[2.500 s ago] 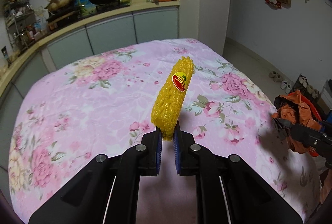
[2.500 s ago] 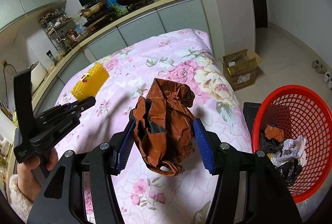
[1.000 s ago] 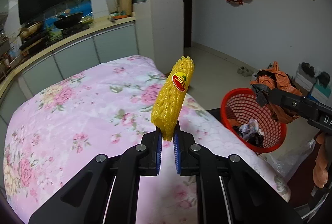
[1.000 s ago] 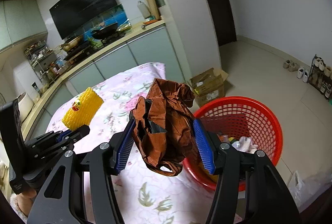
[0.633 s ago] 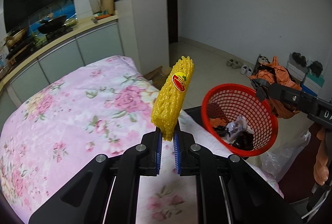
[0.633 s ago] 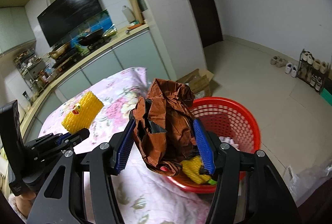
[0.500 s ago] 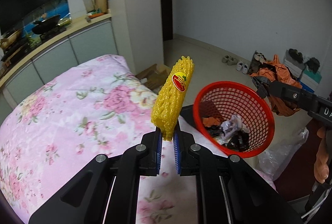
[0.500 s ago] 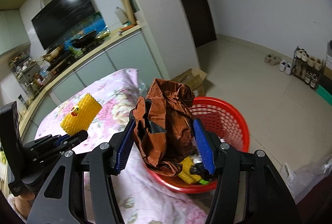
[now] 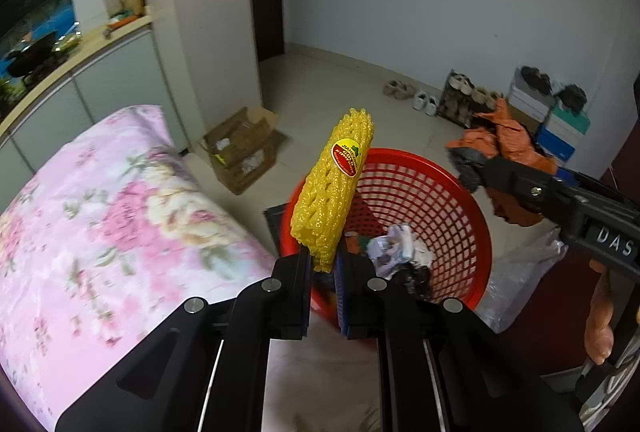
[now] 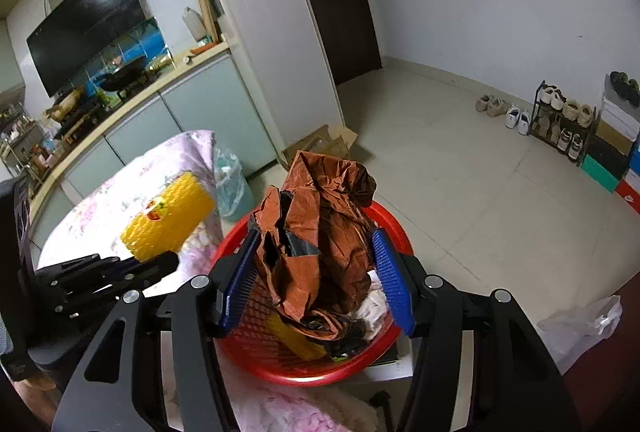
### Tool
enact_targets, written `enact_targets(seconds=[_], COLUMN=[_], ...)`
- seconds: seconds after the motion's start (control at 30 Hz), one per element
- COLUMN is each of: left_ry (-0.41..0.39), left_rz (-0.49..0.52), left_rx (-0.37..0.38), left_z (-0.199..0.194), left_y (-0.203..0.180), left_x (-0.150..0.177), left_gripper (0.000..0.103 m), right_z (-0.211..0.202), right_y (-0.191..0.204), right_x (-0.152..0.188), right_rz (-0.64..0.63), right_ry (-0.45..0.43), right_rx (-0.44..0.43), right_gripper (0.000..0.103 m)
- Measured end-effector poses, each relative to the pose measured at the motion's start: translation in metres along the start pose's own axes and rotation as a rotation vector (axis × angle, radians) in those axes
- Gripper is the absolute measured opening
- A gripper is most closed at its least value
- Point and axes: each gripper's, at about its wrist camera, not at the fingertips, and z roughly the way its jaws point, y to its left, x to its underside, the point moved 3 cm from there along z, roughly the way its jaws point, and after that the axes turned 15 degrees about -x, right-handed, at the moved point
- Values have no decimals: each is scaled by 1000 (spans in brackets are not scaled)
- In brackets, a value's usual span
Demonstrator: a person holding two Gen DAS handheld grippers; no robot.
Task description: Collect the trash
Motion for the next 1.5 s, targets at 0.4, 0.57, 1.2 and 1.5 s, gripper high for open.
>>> enact_targets(seconds=[0.4, 0.57, 1.2, 1.5], left_ry=[87, 52, -79, -127], left_rz=[27, 12, -178, -306], left_rx=[23, 2, -236, -346], left_z=[36, 26, -66, -111], left_y=[-26, -21, 52, 81], left_x=[6, 3, 35, 80], left_gripper=[46, 67, 86, 87], right_z=[31, 30, -25, -41], right_y=[-24, -27, 18, 64], right_x=[0, -2, 17, 44], right_rz=[72, 117, -12, -135], right_ry=[84, 76, -39, -60], right_rx=[-35, -61, -45, -56], right_gripper=[67, 72, 96, 96])
